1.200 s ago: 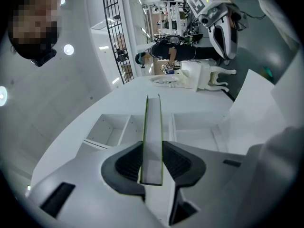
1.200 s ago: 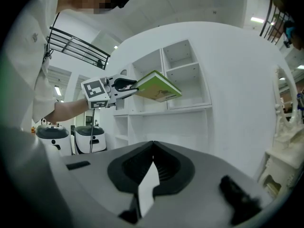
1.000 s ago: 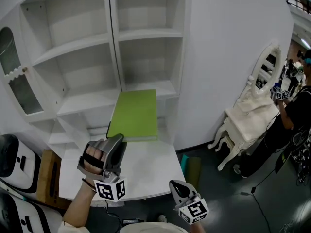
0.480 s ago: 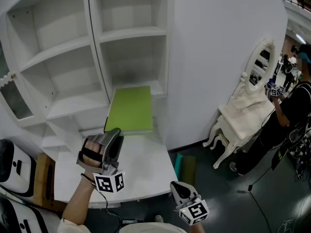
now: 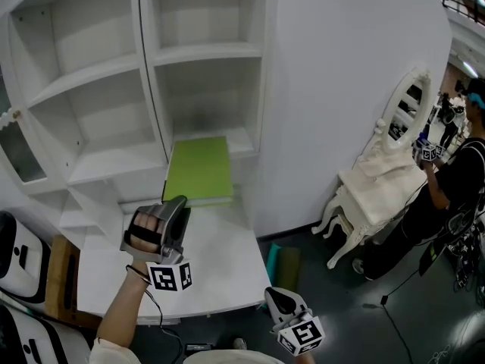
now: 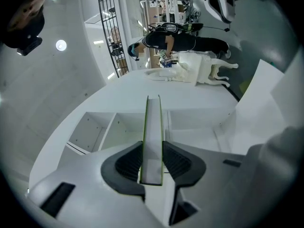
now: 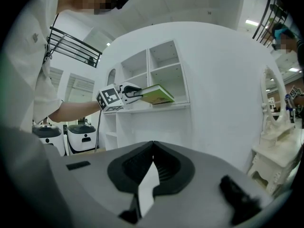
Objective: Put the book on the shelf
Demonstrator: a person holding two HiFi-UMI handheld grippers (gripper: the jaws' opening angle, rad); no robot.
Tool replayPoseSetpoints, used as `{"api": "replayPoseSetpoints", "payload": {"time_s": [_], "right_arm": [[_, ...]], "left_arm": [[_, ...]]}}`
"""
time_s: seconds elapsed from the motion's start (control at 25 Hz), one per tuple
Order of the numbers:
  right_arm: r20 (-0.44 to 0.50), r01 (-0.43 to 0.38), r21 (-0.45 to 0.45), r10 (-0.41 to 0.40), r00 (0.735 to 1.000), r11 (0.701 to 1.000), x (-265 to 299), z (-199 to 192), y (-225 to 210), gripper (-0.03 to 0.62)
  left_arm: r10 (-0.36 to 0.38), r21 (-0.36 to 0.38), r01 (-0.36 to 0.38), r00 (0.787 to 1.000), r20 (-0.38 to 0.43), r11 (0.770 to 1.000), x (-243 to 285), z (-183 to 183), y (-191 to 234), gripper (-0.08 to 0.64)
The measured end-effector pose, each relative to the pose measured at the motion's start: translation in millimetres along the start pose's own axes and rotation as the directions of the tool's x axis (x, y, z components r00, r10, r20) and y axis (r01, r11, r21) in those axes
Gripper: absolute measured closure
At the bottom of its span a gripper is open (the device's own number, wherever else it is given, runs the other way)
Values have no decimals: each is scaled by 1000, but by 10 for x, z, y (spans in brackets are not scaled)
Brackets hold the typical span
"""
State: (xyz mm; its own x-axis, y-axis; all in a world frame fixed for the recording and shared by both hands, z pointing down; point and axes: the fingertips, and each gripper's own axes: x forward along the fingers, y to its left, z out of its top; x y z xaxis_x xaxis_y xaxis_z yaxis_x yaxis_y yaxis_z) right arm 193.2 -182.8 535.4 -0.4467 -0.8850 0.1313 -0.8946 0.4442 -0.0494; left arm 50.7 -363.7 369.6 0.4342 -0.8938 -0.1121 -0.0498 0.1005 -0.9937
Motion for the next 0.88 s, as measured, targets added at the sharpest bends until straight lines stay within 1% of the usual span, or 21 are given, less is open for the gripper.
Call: {"api": "replayPoseSetpoints", "payload": {"time_s": [0.4,0.88], "right_arm": [[-2,-3,-11,3,1000,1000,65,40,-20,578],[-4,21,-17,-21,1000,1000,67,38,-75,578]], "left_arm": [[-26,31,26,999,-19,999,261,-85,-109,423],[-67,23,68,997,-43,997,699,-125,-159,423]]}}
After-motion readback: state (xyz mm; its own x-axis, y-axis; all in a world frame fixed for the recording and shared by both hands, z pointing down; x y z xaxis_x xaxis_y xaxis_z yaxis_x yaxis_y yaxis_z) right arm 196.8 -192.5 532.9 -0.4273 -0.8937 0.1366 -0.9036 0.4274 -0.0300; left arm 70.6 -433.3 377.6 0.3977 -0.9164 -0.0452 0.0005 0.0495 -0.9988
